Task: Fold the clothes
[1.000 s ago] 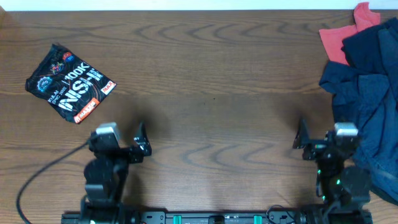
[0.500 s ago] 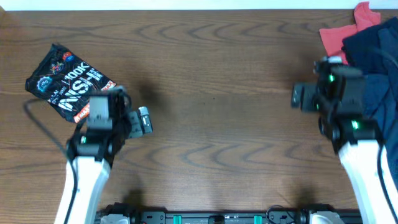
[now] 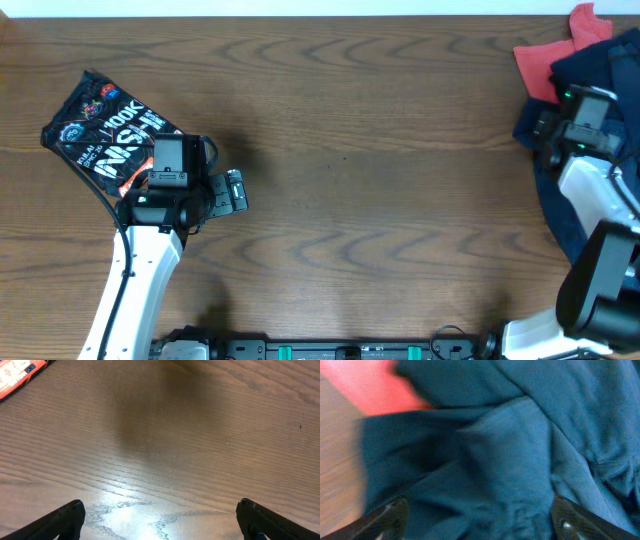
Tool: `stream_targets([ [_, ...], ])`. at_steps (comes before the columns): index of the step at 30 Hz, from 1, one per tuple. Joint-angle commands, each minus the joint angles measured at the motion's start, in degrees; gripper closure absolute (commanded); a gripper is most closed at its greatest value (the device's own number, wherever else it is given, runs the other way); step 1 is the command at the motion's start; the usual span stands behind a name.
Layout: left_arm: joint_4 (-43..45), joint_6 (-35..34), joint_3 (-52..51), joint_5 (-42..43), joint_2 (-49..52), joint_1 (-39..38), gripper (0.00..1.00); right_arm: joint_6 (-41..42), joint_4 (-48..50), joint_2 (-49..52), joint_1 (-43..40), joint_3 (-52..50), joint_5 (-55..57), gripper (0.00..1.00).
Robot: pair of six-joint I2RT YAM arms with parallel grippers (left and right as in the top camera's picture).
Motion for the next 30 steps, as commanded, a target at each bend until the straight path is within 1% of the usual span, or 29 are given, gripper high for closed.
stream_targets([
  [1, 0.0, 0.5, 1.38, -0.02, -0.04, -0.22, 0.02, 5.01, 1.99, 2.6, -2.43, 0.48, 2.08, 0.13],
  [9, 0.0, 0.5, 1.38, -0.02, -0.04, -0.22, 0.02, 5.01, 9.11, 9.4, -3.74, 0.48, 2.05, 0.14],
  [13, 0.0, 0.5, 1.38, -0.02, -0.04, -0.22, 0.02, 6.14, 10.99, 11.23, -3.78, 0.48, 2.73, 0.22],
  [14, 0.0, 0.5, 1.38, -0.02, -0.04, -0.22, 0.02, 6.54, 11.3, 11.32, -3.8, 0.48, 2.73, 0.26],
  [15, 0.0, 0.5, 1.38, -0.02, -0.04, -0.22, 0.02, 7.15, 11.54, 11.34, -3.87, 0.48, 2.73, 0.33],
  [18, 0.0, 0.5, 1.38, -0.02, -0.04, -0.22, 0.02, 7.61, 12.37, 11.34, -4.15, 0.48, 2.89, 0.62],
  [19, 0.0, 0.5, 1.38, -0.02, -0.04, -0.22, 0.02, 7.63, 12.44, 11.34, -4.28, 0.5, 3.21, 0.68],
  [20, 0.0, 0.5, 1.38, -0.02, -0.04, -0.22, 0.02, 7.8, 12.5, 11.34, -4.5, 0.48, 3.74, 0.78],
  [24, 0.0, 0.5, 1.38, -0.02, -0.04, -0.22, 0.02, 8.22, 12.48, 11.26, -5.2, 0.5, 4.46, 0.98],
  [30, 0.02, 0.5, 1.38, -0.02, -0.04, -0.22, 0.02, 7.23, 12.37, 8.04, -5.29, 0.5, 4.44, 0.99],
])
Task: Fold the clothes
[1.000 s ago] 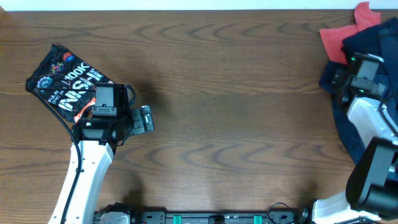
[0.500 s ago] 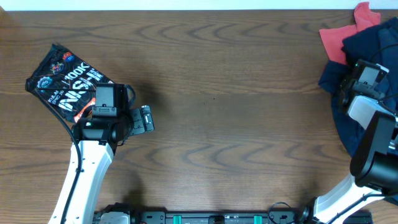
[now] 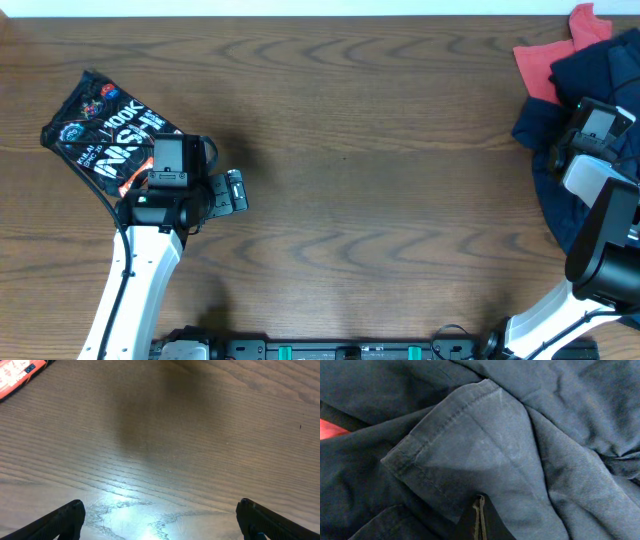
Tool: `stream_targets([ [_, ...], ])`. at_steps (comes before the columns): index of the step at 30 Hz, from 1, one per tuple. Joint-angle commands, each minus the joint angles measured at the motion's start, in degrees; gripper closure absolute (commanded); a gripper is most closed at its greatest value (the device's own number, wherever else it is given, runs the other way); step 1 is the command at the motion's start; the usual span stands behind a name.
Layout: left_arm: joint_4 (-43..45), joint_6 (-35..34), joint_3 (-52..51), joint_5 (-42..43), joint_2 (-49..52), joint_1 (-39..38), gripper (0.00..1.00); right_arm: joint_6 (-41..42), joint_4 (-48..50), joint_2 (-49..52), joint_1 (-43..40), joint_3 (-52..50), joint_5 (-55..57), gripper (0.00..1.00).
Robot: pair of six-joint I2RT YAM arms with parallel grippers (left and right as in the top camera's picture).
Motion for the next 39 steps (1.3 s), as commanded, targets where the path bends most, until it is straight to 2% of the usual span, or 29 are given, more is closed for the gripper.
stream_targets([
  [1, 0.02, 0.5, 1.38, -0.02, -0.04, -0.22, 0.02, -0.59, 0.22, -3.89, -0.52, 0.48, 1.36, 0.99],
  [4, -0.02, 0.5, 1.38, -0.02, -0.04, -0.22, 0.02, -2.19, 1.79, -6.47, -0.52, 0.52, -3.45, 0.97],
  [5, -0.02, 0.5, 1.38, -0.02, -0.04, -0.22, 0.02, -3.23, 2.45, -6.73, -0.52, 0.52, -5.6, 0.87],
  [6, 0.0, 0.5, 1.38, -0.02, -0.04, -0.22, 0.02, -4.61, 3.15, -6.78, -0.52, 0.52, -8.24, 0.71],
  [8, 0.0, 0.5, 1.38, -0.02, -0.04, -0.22, 0.02, -5.07, 3.32, -6.4, -0.46, 0.52, -10.49, 0.56],
  [13, -0.04, 0.5, 1.38, -0.02, -0.04, -0.22, 0.02, -5.05, 5.25, -3.1, -0.44, 0.52, -10.82, 0.43],
  [18, -0.02, 0.5, 1.38, -0.02, -0.04, -0.22, 0.02, -5.03, 8.98, 0.74, -0.48, 0.52, -10.1, 0.36],
  [22, -0.02, 0.5, 1.38, -0.02, -0.04, -0.22, 0.02, -5.05, 11.65, 4.0, -0.52, 0.52, -9.09, 0.34],
  [24, -0.02, 0.5, 1.38, -0.02, -0.04, -0.22, 0.02, -4.87, 11.82, 5.2, -0.55, 0.52, -8.26, 0.35],
  [26, -0.02, 0.5, 1.38, -0.02, -0.04, -0.22, 0.02, -3.67, 11.43, 5.62, -0.55, 0.52, -5.7, 0.42],
  [28, -0.02, 0.5, 1.38, -0.02, -0.04, -0.22, 0.02, -3.74, 11.28, 5.42, -0.52, 0.52, -4.04, 0.57],
  [32, 0.0, 0.5, 1.38, -0.02, -0.04, -0.22, 0.02, -3.76, 11.26, 4.2, -0.55, 0.52, -1.73, 0.97],
  [39, 0.02, 0.5, 1.38, -0.02, -0.04, -0.22, 0.02, -4.02, 8.48, -1.25, -0.52, 0.52, -1.44, 0.99],
])
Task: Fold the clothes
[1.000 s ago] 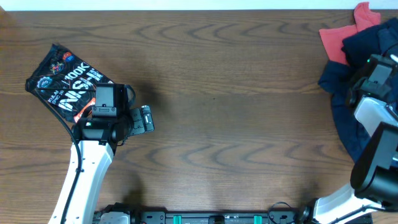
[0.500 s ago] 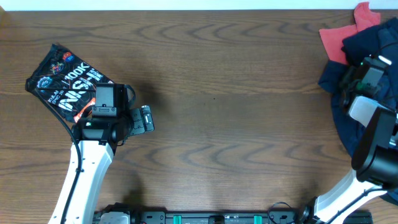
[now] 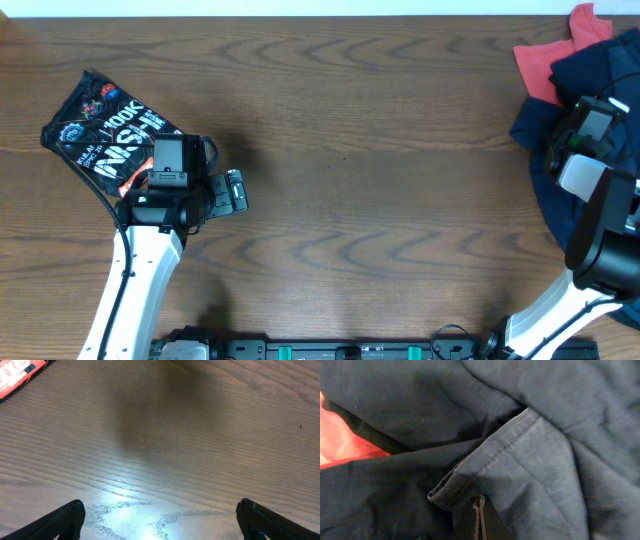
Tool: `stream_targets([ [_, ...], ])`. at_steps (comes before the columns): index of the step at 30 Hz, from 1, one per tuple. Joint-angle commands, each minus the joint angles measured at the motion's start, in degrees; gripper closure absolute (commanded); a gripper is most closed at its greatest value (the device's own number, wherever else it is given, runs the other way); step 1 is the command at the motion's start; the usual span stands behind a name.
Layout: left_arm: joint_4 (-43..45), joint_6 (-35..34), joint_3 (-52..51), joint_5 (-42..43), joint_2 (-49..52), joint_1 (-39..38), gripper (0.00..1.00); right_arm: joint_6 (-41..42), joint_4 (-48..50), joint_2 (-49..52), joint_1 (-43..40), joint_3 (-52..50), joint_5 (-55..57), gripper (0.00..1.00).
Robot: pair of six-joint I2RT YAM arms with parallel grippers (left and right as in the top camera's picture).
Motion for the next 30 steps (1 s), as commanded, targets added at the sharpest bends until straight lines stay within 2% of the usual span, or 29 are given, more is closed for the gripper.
stream_targets([
  [1, 0.02, 0.5, 1.38, -0.04, -0.04, -0.22, 0.02, 0.15, -1.33, -5.03, -0.52, 0.37, 2.21, 0.99],
  [7, 0.04, 0.52, 1.38, -0.07, -0.04, -0.22, 0.02, -1.55, -9.03, -12.61, -0.35, 0.37, -0.07, 0.99],
  [11, 0.04, 0.5, 1.38, -0.07, -0.04, -0.22, 0.02, -12.02, -15.61, -18.01, 0.48, 0.37, -13.07, 0.99],
  [14, 0.04, 0.5, 1.38, -0.07, -0.04, -0.22, 0.02, -20.85, -24.55, -22.38, 3.02, 0.37, -24.44, 0.99],
  [17, 0.04, 0.5, 1.38, -0.07, -0.04, -0.22, 0.02, -21.73, -29.66, -24.74, 6.12, 0.37, -21.84, 0.99],
  [19, 0.02, 0.5, 1.38, -0.07, -0.04, -0.22, 0.02, -18.58, -29.33, -24.65, 7.41, 0.35, -16.65, 0.8],
  [21, 0.02, 0.5, 1.38, -0.07, -0.04, -0.22, 0.02, -16.55, -28.04, -23.78, 7.89, 0.35, -13.2, 0.79],
  [25, 0.0, 0.5, 1.38, -0.04, -0.04, -0.22, 0.02, -12.07, -24.02, -20.2, 7.58, 0.35, -7.56, 0.6],
  [30, -0.02, 0.5, 1.38, -0.04, -0.04, -0.22, 0.02, -8.57, -17.03, -12.04, 5.77, 0.35, -4.15, 0.48],
])
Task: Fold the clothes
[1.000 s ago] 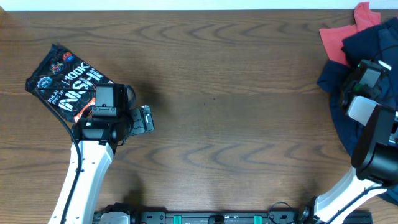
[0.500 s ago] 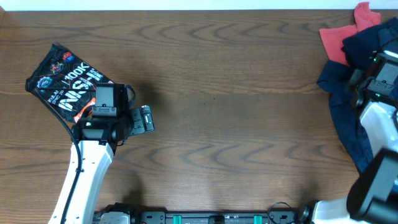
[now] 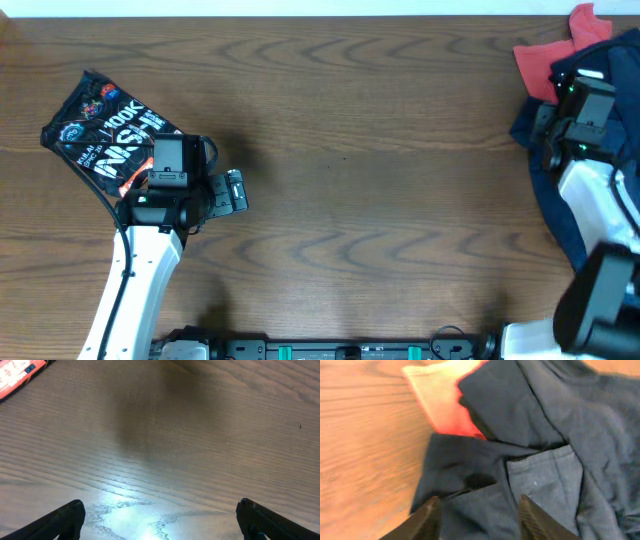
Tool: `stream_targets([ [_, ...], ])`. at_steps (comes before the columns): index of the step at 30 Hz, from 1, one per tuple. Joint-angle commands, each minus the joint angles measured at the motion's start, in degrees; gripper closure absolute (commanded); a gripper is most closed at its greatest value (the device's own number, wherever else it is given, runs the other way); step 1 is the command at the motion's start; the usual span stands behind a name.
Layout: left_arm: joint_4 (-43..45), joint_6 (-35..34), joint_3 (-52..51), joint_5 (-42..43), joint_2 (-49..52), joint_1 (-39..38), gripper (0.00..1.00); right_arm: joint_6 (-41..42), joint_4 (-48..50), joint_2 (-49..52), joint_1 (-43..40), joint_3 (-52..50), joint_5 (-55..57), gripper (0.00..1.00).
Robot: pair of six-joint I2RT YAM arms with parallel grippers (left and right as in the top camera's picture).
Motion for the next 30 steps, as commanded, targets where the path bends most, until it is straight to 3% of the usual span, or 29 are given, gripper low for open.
stream_targets([
  [1, 0.0, 0.5, 1.38, -0.02, -0.04, -0.22, 0.02, 3.17, 2.38, 5.97, -1.77, 0.22, 3.96, 0.45],
  [12, 0.02, 0.5, 1.38, -0.02, -0.04, -0.22, 0.02, 9.42, 11.28, 18.36, -5.81, 0.24, 10.12, 0.39],
  [30, 0.02, 0.5, 1.36, -0.02, -0.04, -0.22, 0.02, 9.4, 14.47, 18.56, -8.15, 2.54, 9.64, 0.4],
])
